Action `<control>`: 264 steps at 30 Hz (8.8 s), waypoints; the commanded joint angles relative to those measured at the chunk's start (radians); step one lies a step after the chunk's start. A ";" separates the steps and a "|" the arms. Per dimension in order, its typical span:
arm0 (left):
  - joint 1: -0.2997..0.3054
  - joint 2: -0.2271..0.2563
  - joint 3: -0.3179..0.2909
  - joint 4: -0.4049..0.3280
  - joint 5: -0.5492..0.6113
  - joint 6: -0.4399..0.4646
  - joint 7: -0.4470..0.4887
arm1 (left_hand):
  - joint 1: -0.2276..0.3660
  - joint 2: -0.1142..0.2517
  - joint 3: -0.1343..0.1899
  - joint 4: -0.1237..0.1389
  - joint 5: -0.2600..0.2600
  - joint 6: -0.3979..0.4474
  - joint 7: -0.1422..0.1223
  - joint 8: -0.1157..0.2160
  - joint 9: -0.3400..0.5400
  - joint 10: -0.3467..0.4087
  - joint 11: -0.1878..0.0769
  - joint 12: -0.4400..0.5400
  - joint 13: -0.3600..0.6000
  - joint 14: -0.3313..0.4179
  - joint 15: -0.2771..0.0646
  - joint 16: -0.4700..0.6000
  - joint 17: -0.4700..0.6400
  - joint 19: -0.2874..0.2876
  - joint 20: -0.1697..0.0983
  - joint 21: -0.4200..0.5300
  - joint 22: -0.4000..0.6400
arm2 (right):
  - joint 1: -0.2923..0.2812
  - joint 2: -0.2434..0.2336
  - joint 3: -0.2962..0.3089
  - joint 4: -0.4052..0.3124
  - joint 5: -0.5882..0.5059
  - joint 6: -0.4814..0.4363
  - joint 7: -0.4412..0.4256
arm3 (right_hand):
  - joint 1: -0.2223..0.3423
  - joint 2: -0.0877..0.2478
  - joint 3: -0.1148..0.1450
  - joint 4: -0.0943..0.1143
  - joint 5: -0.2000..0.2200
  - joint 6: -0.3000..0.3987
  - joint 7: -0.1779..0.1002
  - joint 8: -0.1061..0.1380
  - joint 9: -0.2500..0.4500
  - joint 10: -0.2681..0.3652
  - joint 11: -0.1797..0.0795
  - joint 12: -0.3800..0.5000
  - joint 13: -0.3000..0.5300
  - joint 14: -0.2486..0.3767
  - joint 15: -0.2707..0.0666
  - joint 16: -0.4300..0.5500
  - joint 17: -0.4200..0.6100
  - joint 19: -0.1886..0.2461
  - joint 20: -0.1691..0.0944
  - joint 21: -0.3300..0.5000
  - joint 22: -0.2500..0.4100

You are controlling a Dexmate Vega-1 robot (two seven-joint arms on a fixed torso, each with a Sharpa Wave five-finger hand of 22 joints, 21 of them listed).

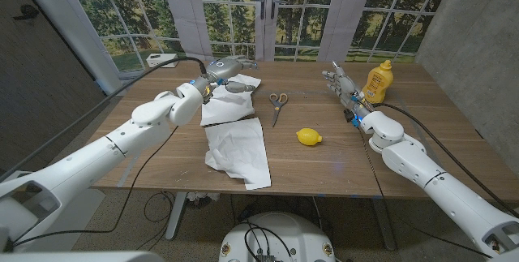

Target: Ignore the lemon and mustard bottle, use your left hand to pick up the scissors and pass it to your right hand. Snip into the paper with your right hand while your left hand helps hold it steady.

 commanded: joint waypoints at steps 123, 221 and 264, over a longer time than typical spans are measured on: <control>-0.390 -0.188 0.396 0.323 0.649 -0.200 0.111 | 0.342 0.034 -0.136 0.030 -0.143 0.232 -0.005 0.111 0.041 0.073 -0.014 0.015 0.007 0.020 -0.178 0.010 0.005 0.038 -0.149 0.009 0.005 | -0.068 -0.004 0.053 0.036 0.036 0.062 -0.018 | 0.013 -0.003 0.013 0.005 -0.012 0.047 0.017 -0.027 0.005 0.008 0.001 -0.002 0.002 0.000 0.000 0.000 0.000 -0.002 -0.003 0.004 0.005; -0.473 -0.273 0.631 0.540 0.767 -0.078 0.261 | 0.528 0.093 -0.195 0.028 -0.158 0.175 -0.004 0.117 0.063 0.102 -0.013 0.013 0.010 0.049 -0.181 0.008 0.005 0.057 -0.160 0.007 0.004 | -0.080 -0.003 0.052 0.029 0.046 0.027 -0.047 | 0.015 -0.004 0.021 0.008 -0.019 0.055 0.017 -0.040 0.006 0.007 -0.024 -0.007 0.003 -0.008 -0.003 0.000 0.000 -0.007 -0.011 0.004 0.005; -0.485 -0.304 0.677 0.577 0.765 -0.048 0.229 | 0.523 0.117 -0.184 0.028 -0.210 0.189 -0.004 0.122 0.055 0.113 -0.014 0.013 0.010 0.054 -0.179 0.008 0.005 0.067 -0.160 0.007 0.004 | -0.064 0.011 0.044 0.062 0.046 0.042 -0.031 | 0.014 -0.006 0.023 0.009 -0.021 0.057 0.018 -0.043 0.006 0.007 -0.018 -0.009 0.003 0.004 0.000 0.003 0.001 -0.009 -0.013 0.004 0.005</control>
